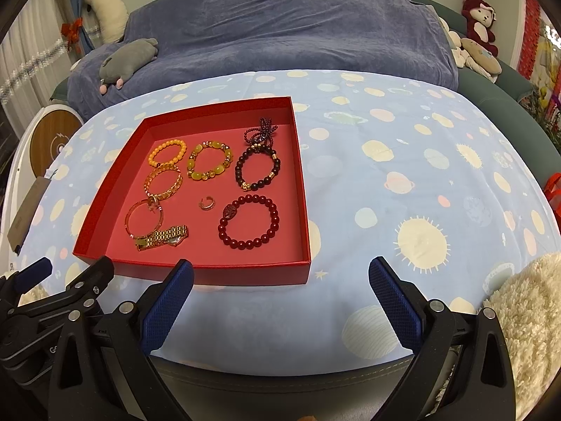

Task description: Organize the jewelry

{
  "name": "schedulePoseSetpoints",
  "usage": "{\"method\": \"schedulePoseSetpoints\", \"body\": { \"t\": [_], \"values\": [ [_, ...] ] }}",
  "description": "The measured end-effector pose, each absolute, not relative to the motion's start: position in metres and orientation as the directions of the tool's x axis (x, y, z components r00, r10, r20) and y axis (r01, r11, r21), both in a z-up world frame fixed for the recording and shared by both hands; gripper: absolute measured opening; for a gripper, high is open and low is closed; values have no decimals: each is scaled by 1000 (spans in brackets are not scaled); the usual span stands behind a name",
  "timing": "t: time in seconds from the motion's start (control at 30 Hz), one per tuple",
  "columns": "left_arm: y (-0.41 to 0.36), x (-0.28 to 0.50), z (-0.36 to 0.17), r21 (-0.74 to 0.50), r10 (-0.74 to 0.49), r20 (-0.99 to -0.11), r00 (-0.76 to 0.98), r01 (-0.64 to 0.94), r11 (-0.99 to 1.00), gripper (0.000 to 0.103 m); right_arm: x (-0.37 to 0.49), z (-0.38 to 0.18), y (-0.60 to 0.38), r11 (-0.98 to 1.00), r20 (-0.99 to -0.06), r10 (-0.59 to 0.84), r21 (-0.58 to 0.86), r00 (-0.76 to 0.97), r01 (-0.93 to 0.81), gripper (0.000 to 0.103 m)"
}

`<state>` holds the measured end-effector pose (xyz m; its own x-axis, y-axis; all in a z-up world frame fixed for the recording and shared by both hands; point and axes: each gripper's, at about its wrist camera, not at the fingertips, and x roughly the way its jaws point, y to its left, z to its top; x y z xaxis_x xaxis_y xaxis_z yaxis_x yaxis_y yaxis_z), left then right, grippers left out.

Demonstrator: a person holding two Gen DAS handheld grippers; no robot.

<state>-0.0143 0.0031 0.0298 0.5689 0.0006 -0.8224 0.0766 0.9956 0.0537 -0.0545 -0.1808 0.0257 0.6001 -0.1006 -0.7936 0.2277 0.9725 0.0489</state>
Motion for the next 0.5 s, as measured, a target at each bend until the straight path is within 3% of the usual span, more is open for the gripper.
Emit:
{"method": "schedulePoseSetpoints", "body": {
  "t": [0.5],
  "values": [
    [4,-14,27,42,-10,-827,562,79,996,95,-56,25,-182,972,-794,-102,48,599,228,96]
  ]
}}
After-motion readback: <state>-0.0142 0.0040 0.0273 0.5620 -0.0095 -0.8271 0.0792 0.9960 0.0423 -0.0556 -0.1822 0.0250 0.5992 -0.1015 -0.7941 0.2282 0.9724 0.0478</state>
